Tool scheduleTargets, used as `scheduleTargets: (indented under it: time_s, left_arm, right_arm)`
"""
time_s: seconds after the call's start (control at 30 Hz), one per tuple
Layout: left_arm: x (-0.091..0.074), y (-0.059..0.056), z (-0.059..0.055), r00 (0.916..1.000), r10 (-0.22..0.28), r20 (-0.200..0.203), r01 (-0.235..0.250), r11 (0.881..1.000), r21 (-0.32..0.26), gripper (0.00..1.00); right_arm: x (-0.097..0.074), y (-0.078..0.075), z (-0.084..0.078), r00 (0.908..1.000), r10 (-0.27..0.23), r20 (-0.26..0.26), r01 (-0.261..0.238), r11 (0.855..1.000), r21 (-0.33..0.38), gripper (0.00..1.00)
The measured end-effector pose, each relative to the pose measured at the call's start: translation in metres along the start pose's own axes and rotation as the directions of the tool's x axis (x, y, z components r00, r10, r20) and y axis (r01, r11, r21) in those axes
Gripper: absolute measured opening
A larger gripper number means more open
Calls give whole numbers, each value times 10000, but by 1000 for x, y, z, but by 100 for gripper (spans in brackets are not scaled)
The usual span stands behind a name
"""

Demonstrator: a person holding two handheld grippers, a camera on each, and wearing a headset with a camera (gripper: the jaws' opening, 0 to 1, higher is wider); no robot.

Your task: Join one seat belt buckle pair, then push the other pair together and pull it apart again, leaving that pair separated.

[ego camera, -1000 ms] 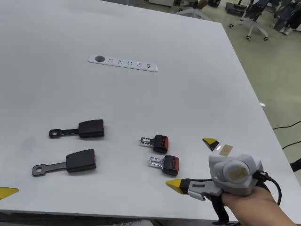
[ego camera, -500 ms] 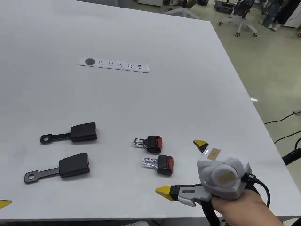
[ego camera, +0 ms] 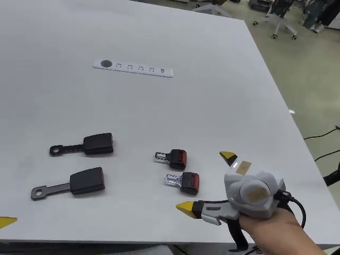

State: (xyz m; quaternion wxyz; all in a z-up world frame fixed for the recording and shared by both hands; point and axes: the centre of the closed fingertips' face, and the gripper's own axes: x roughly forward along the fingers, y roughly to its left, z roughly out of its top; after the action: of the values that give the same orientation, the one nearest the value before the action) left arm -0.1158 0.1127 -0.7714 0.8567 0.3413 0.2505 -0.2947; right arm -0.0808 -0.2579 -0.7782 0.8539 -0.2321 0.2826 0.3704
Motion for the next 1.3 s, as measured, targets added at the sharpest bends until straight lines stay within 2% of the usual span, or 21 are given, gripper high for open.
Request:
scheduleTargets:
  time_s: [0.27, 0.73, 0.9, 1.3]
  left_arm:
    - [1, 0, -1, 10000, -57, -22, 57, 10000, -60, 100]
    - [2, 0, -1, 9999, -133, -49, 133, 9998, -117, 100]
    - [3, 1, -4, 9998, -169, -125, 166, 9995, -259, 100]
    - [3, 0, -4, 9998, -161, -105, 158, 9995, -281, 100]
  right_arm:
    - [2, 0, -4, 9999, 75, -111, -75, 10000, 63, 99]
    - [8, 0, 3, 9998, 189, -39, -190, 9998, -25, 97]
    - [9, 1, -7, 9983, 252, -523, -245, 9996, 156, 98]
    - [7, 5, -3, 9988, 304, -380, -303, 9995, 11, 97]
